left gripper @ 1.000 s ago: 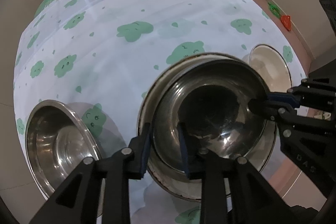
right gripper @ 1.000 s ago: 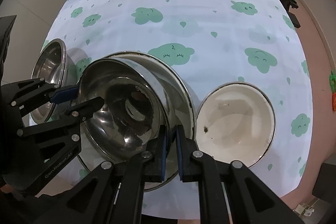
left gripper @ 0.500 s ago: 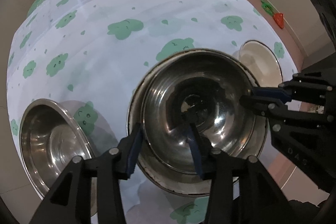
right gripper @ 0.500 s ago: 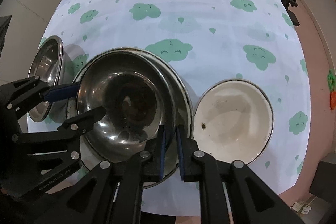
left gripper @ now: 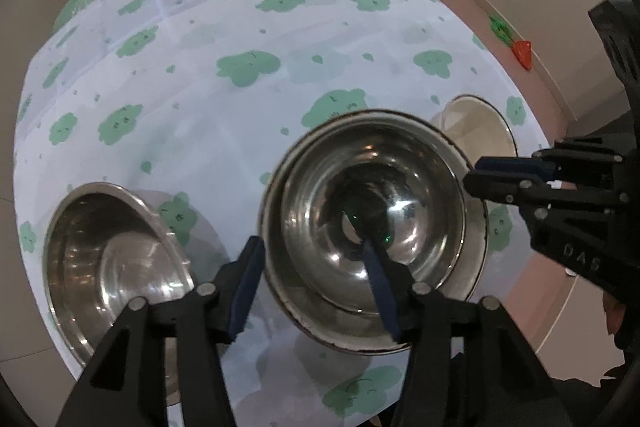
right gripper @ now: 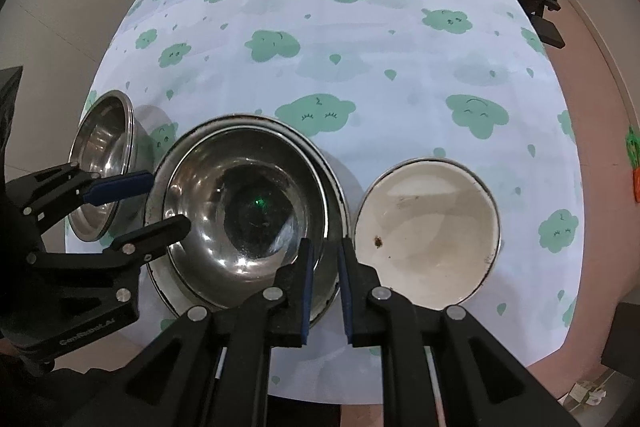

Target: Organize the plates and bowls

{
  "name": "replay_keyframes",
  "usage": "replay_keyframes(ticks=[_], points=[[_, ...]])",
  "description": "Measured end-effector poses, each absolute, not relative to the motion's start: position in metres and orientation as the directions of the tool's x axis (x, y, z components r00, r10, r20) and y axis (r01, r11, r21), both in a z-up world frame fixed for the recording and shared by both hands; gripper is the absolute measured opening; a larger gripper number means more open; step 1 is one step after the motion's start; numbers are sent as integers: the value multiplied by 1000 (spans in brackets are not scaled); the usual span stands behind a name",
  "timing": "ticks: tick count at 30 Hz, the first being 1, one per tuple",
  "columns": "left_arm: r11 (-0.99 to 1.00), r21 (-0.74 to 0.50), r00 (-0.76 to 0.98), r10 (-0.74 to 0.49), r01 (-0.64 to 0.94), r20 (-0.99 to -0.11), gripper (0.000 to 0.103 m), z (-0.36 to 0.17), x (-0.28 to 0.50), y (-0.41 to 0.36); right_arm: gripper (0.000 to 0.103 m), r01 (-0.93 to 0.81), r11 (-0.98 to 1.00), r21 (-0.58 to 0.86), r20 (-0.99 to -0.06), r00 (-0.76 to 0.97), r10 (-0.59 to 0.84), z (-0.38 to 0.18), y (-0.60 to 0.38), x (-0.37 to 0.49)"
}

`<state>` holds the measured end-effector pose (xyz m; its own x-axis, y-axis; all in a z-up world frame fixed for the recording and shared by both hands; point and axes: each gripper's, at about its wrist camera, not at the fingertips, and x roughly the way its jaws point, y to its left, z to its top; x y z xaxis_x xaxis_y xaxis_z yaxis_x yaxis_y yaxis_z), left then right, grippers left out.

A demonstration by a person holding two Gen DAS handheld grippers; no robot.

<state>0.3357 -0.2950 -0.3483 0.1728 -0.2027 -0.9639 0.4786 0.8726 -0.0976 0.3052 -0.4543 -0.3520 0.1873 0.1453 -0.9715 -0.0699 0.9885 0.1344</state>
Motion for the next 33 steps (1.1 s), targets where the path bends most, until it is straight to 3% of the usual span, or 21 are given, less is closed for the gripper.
replay_keyframes(ticks=[33], points=[[858,-31,257,-188,513,-948,59,-322,340,-317,15,-22,993,113,-951,289,114,-327,-468,290]])
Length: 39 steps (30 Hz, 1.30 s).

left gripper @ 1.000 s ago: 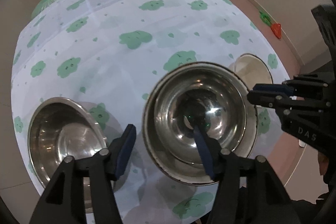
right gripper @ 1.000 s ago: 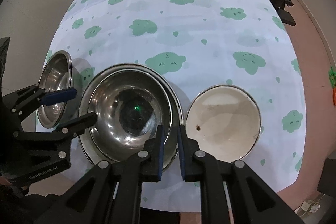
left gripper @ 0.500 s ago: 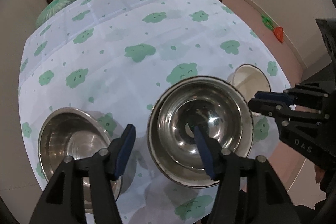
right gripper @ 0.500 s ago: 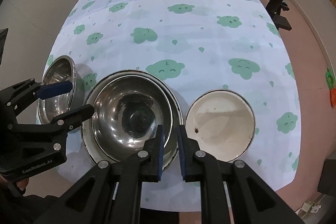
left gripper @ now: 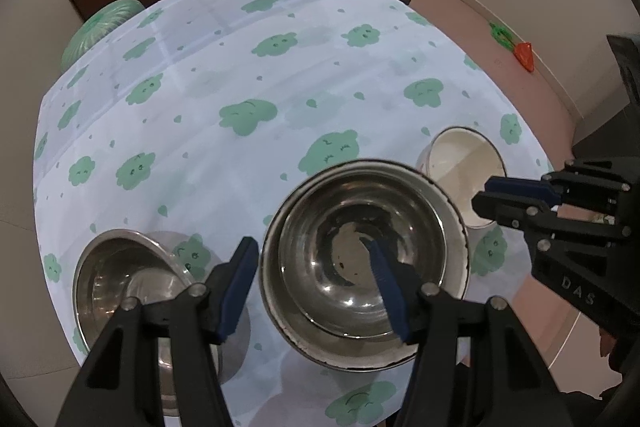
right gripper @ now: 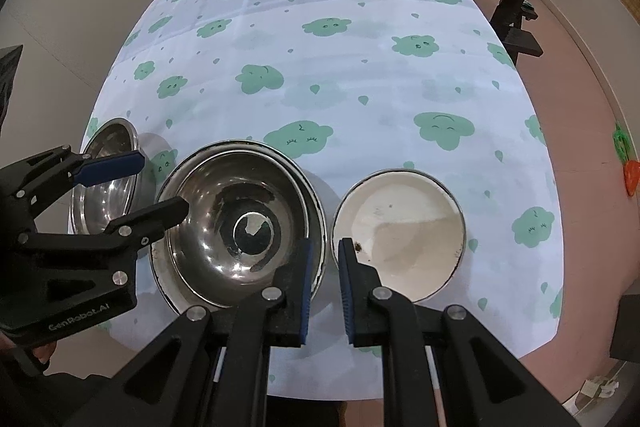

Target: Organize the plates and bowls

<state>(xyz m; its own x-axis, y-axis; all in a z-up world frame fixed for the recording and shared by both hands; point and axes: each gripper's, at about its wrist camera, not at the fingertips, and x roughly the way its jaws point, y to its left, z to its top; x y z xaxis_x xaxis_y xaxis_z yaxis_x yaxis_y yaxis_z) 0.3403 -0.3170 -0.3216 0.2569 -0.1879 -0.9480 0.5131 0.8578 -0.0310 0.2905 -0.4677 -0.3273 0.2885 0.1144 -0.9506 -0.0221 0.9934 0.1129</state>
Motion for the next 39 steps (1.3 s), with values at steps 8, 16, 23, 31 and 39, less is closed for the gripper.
replay_keyframes(ticks=[8,16,23,31,39], points=[[862,-33,256,-186,506,-949,59,-324,341,-318,15,-29,993,110,-951,287,114,-329,-467,291],[865,-29,262,-184,501,-947,59,-325,343,-314,15,-32,994,100,-951,290,105,-330,-463,293],[871,-19,279,-178,491,-944,59,-324,344,-312,16,-20,996,82,-948,306,85,-330,-464,294],[880,-38,259,-180,474,-949,59,-329,346,-312,32,-5,997,78,-946,316,76,-329,-468,293],[856,-14,265,-175,516,-948,59,-329,343,-328,32,44,998,45,-945,326,29,-332,-485,291]])
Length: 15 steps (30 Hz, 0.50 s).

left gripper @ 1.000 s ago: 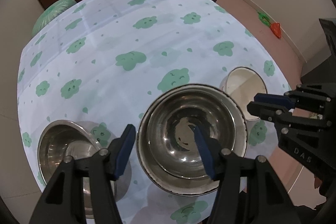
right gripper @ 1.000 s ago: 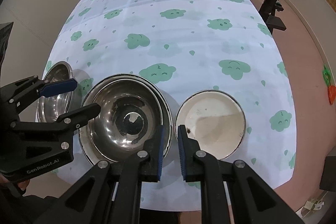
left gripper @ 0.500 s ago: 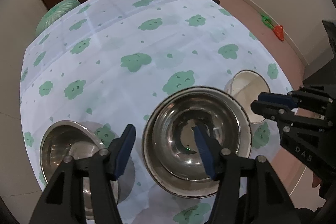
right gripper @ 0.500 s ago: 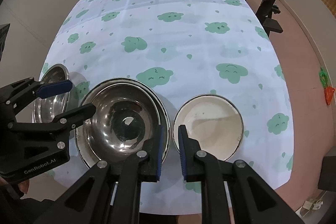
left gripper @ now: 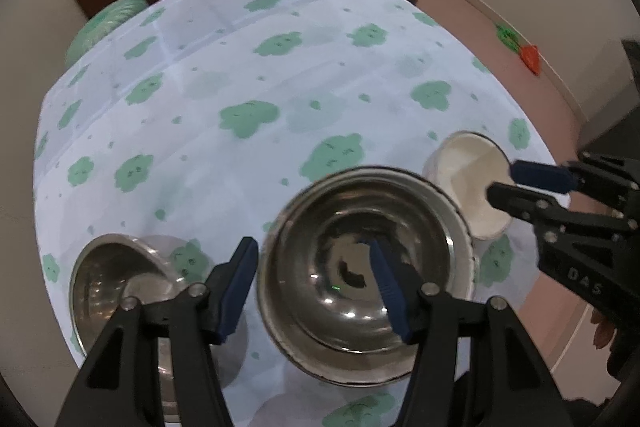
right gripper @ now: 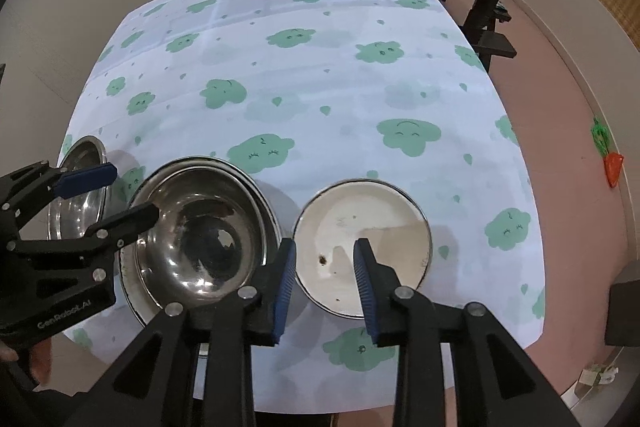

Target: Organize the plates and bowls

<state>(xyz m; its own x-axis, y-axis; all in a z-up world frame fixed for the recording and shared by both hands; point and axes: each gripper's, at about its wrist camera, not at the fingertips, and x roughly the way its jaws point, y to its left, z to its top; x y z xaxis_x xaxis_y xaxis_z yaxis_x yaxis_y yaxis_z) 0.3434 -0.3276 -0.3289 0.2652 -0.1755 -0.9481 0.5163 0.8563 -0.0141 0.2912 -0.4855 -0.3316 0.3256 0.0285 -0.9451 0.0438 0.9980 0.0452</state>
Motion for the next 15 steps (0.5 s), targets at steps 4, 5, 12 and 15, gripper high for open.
replay_keyframes(ticks=[4,5,12,15], points=[[843,12,300,-178,538,-937,59,-321,343,-338,32,48,997,53,-942,333,34,-332,-489,290],[845,12,306,-180,534,-935,59,-319,344,-339,32,46,997,57,-942,334,38,-332,-490,290],[829,-9,284,-202,559,-937,59,-322,351,-355,32,63,997,54,-942,334,31,-334,-503,290],[815,-3,286,-207,579,-936,59,-322,351,-364,32,74,996,58,-944,328,31,-336,-510,289]])
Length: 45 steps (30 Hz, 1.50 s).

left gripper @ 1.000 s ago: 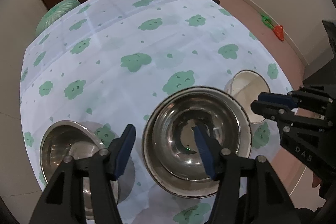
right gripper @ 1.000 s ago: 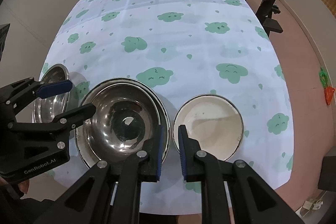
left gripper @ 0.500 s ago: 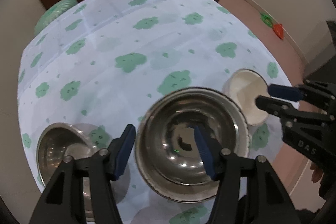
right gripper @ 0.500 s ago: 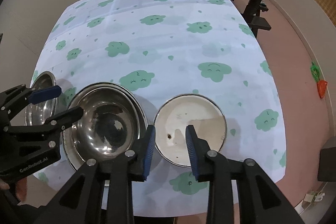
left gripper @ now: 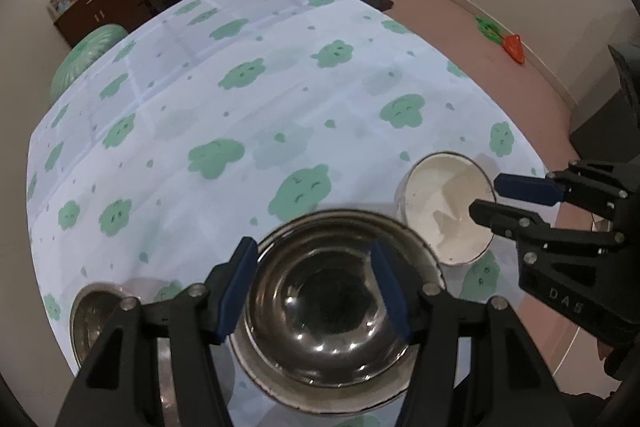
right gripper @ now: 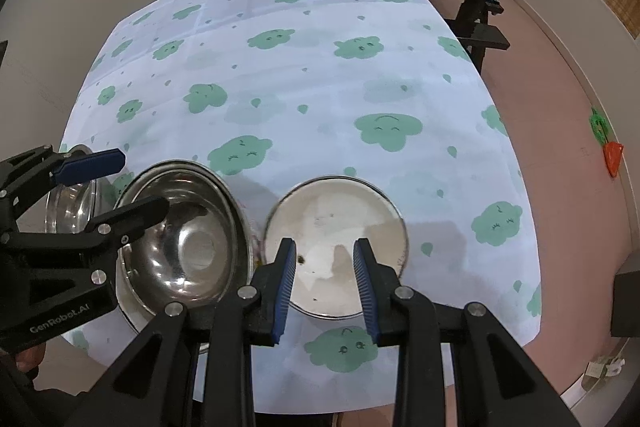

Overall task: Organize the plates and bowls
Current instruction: 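Move the right gripper to the white enamel bowl rim and grasp it while the left grips its rim too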

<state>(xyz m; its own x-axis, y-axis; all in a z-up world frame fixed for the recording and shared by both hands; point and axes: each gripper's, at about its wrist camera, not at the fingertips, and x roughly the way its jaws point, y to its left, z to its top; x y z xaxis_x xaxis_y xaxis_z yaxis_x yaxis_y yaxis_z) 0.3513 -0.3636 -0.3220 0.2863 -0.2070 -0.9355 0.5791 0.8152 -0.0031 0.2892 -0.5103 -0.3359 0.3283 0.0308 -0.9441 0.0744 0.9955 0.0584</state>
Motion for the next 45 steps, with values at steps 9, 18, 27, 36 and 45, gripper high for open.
replay_keyframes(ticks=[9,18,27,36,45], points=[[774,-6,257,-218,634,-941,60,-327,362,-400,32,125,990,64,-950,312,23,-346,-536,284],[734,11,224,-192,679,-955,60,-343,367,-430,32,184,980,77,-955,295,20,-358,-564,279],[708,26,207,-171,705,-963,60,-354,372,-448,32,215,971,101,-960,278,38,-369,-579,274],[685,37,187,-146,728,-972,60,-364,373,-459,32,222,964,145,-957,278,80,-378,-585,274],[668,29,166,-142,744,-976,56,-371,374,-466,32,225,956,190,-952,279,124,-386,-587,276]])
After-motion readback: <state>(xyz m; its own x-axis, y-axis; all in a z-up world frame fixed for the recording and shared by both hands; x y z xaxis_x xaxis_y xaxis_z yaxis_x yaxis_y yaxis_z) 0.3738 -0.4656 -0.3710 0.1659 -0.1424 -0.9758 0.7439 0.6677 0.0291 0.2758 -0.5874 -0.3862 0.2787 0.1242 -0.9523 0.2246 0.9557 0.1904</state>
